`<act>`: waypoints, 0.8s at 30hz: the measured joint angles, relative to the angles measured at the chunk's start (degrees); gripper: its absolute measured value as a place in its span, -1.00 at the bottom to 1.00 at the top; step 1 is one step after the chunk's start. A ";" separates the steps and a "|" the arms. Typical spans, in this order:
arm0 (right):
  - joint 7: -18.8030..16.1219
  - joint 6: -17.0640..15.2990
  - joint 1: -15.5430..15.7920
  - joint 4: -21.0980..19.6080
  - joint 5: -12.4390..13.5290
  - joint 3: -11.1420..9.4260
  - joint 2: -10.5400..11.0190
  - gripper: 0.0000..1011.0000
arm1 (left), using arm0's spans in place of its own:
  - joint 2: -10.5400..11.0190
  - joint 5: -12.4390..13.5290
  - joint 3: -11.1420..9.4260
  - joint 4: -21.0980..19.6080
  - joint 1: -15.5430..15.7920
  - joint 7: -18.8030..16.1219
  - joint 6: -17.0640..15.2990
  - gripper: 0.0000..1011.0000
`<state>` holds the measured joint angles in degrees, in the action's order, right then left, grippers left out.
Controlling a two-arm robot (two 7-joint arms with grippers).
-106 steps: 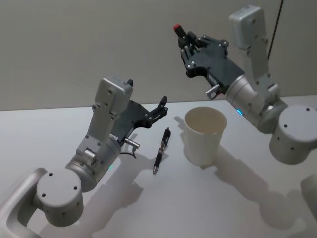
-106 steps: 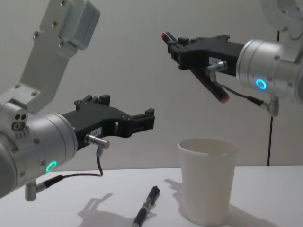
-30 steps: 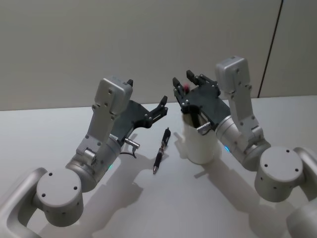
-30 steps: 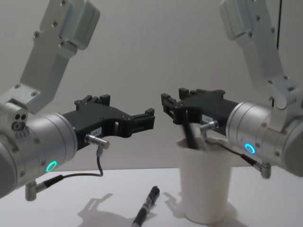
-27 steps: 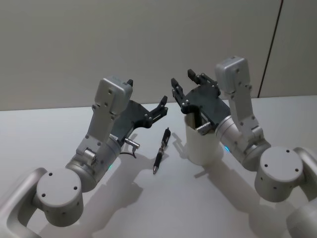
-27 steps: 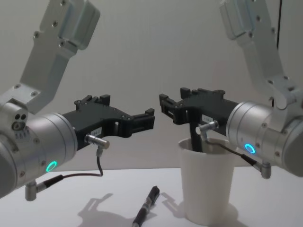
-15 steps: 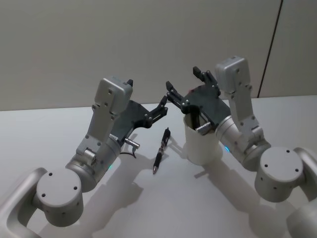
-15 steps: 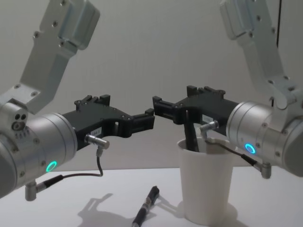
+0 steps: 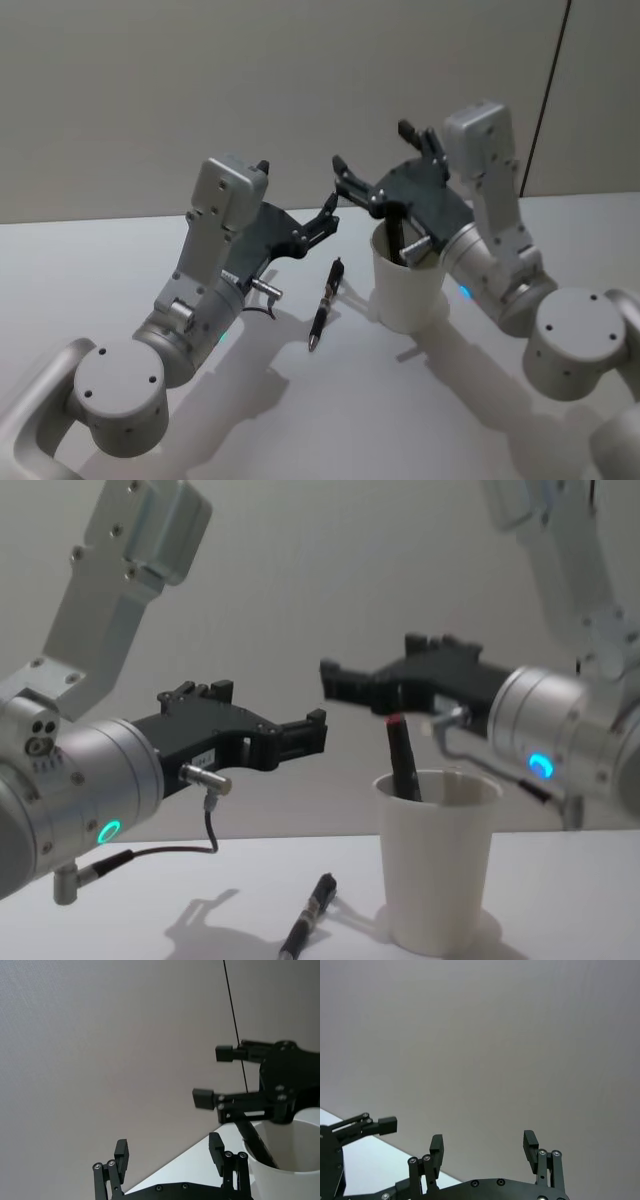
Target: Place the pen into the pen holder.
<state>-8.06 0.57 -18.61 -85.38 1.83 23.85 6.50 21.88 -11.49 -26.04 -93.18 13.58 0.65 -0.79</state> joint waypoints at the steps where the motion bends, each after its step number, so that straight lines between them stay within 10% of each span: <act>1: -0.08 -0.12 0.06 -0.51 0.09 -0.15 0.18 0.98 | 0.00 0.00 0.00 0.00 0.00 0.00 0.00 0.98; 24: -0.07 -7.67 5.84 -16.48 12.39 -9.09 11.81 0.98 | 0.02 0.00 0.02 0.00 0.00 -0.02 -0.01 0.98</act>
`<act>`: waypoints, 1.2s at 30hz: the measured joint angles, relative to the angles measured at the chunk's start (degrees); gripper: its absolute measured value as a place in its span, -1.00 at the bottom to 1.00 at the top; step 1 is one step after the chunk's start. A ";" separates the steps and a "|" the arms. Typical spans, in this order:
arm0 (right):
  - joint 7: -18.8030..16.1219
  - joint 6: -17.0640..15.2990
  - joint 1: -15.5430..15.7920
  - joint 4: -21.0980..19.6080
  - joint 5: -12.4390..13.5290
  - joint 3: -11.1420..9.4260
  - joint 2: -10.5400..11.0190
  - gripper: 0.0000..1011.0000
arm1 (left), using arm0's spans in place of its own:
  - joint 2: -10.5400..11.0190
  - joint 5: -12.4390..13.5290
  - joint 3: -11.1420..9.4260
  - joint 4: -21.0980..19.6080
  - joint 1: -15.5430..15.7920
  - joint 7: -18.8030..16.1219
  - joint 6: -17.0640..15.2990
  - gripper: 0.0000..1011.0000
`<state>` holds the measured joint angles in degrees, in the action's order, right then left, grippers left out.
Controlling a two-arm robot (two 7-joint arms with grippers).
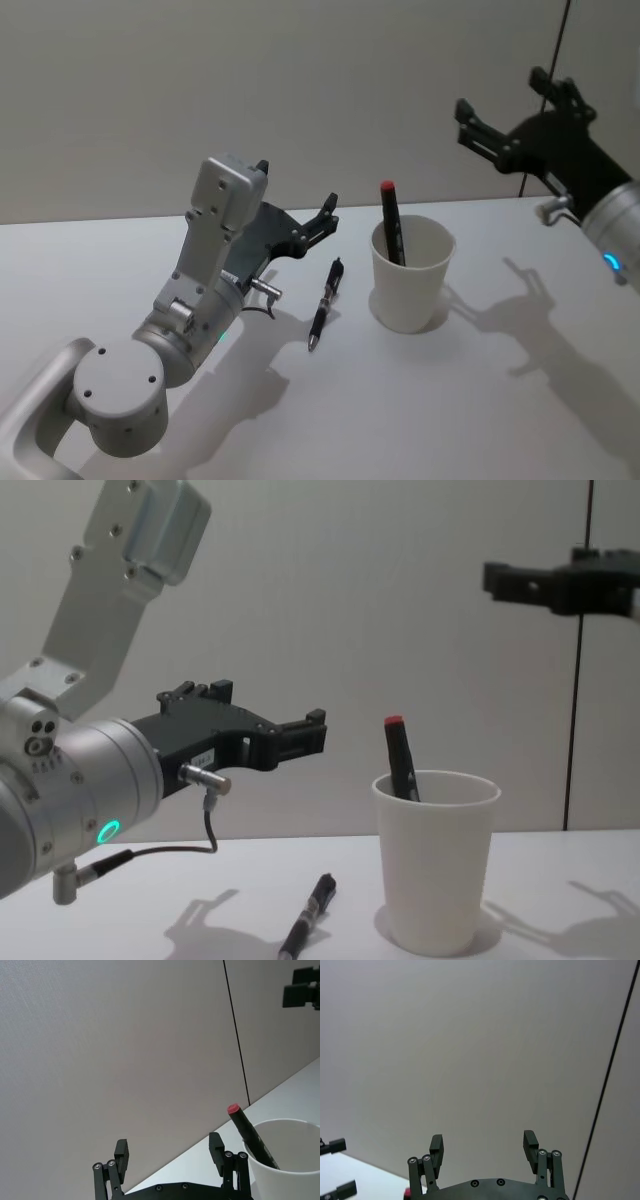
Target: Place the pen into the pen holder.
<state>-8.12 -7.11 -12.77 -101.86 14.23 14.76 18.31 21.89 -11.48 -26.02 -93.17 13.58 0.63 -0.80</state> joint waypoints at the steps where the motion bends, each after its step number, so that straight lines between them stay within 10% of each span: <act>1: -0.22 -0.89 0.49 -0.44 0.60 -0.36 0.70 0.98 | 0.00 0.00 0.00 0.00 0.00 0.00 0.00 0.98; 36: -10.56 -17.98 8.92 1.70 3.18 -2.63 10.92 0.98 | 1.28 -2.43 0.62 -2.01 -1.43 0.40 -3.11 0.98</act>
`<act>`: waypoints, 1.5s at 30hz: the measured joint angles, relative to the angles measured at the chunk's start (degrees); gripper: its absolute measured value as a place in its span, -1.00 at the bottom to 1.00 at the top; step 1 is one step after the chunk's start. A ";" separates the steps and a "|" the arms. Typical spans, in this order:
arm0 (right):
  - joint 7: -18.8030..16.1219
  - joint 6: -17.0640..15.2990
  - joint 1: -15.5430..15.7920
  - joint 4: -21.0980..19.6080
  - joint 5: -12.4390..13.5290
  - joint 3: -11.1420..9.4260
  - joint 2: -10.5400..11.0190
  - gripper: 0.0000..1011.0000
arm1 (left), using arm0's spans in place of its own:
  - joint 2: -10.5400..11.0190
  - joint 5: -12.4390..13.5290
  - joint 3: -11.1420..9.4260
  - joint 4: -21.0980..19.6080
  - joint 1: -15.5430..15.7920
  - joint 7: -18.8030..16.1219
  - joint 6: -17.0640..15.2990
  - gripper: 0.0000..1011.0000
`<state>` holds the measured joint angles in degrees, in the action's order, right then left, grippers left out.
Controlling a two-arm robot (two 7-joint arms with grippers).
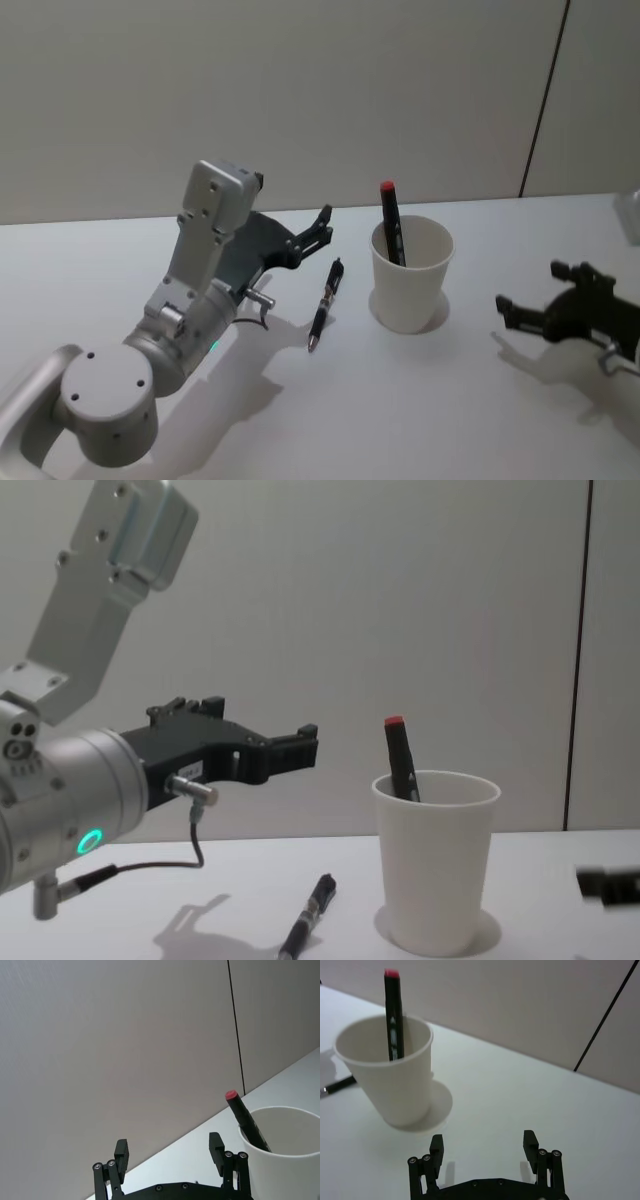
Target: Place the pen into the pen holder.
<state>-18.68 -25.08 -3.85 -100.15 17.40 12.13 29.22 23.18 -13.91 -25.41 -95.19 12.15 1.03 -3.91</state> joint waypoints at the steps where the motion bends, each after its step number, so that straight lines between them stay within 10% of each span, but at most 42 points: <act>1: -0.69 -0.80 0.17 0.55 -0.30 0.10 0.27 0.98 | 0.12 -0.30 0.07 -0.18 -0.13 0.02 -0.37 0.98; 18: -2.49 -4.26 1.03 1.55 0.10 0.06 1.45 0.98 | 0.51 -2.16 1.06 -0.69 -0.29 1.18 -2.96 0.99; 45: 5.60 8.07 2.39 -6.10 4.40 -3.03 1.88 0.98 | 0.48 -3.23 1.31 -0.53 -1.55 2.24 -5.15 0.98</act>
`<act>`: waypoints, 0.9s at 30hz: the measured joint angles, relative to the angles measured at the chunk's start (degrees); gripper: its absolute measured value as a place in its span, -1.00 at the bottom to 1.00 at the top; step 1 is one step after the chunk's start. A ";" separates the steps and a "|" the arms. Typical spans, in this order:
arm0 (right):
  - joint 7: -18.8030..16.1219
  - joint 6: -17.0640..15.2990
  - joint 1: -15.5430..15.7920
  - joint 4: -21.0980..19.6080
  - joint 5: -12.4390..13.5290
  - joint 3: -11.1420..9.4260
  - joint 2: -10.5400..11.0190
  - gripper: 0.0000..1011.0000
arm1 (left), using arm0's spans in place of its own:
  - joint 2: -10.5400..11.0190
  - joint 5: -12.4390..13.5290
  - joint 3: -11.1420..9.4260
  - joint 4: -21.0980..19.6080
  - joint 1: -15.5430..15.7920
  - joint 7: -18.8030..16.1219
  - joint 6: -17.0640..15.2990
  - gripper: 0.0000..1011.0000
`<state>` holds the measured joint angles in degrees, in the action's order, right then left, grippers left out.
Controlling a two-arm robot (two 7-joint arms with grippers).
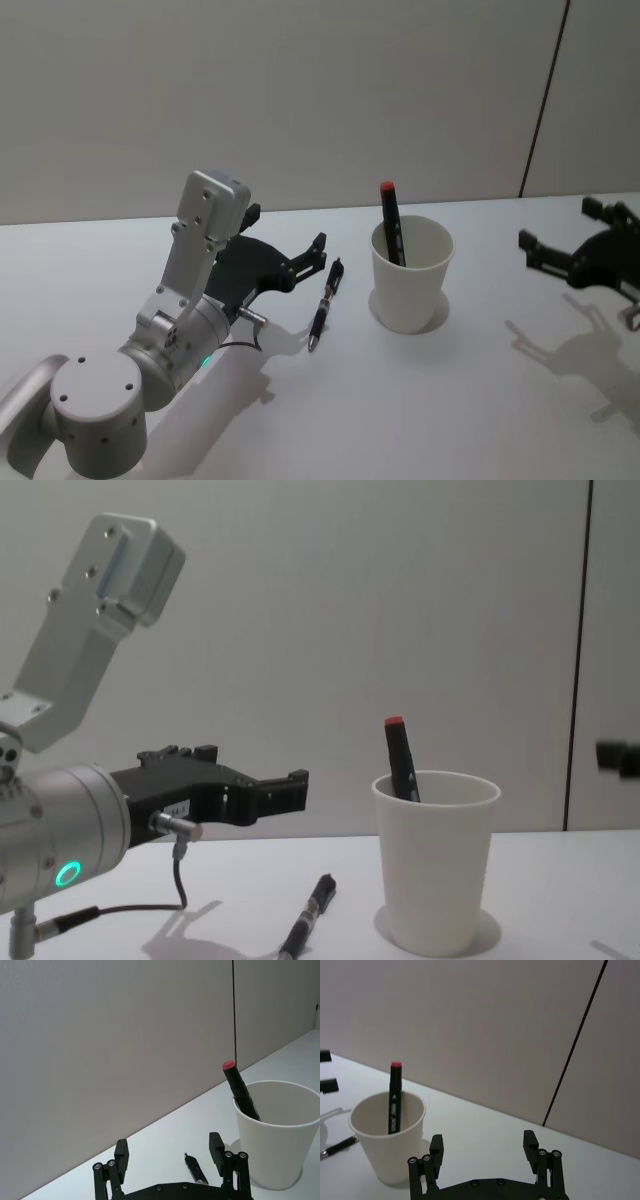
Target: Place the pen into the pen holder.
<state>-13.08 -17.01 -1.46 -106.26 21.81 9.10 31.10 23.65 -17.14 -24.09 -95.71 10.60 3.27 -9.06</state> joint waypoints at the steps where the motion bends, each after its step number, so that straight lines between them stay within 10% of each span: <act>1: 0.31 0.55 -0.02 -0.26 0.06 -0.11 -0.05 0.98 | 0.03 -0.06 0.02 -0.03 -0.06 -0.01 -0.07 0.98; 27: 6.83 13.67 -3.06 -5.11 -0.32 -2.13 -2.81 0.98 | -1.83 -2.33 -1.29 -0.79 -0.63 3.95 -6.16 0.98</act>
<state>-6.25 -3.34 -4.52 -111.37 21.49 6.97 28.29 21.83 -19.47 -25.38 -96.50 9.97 7.22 -15.22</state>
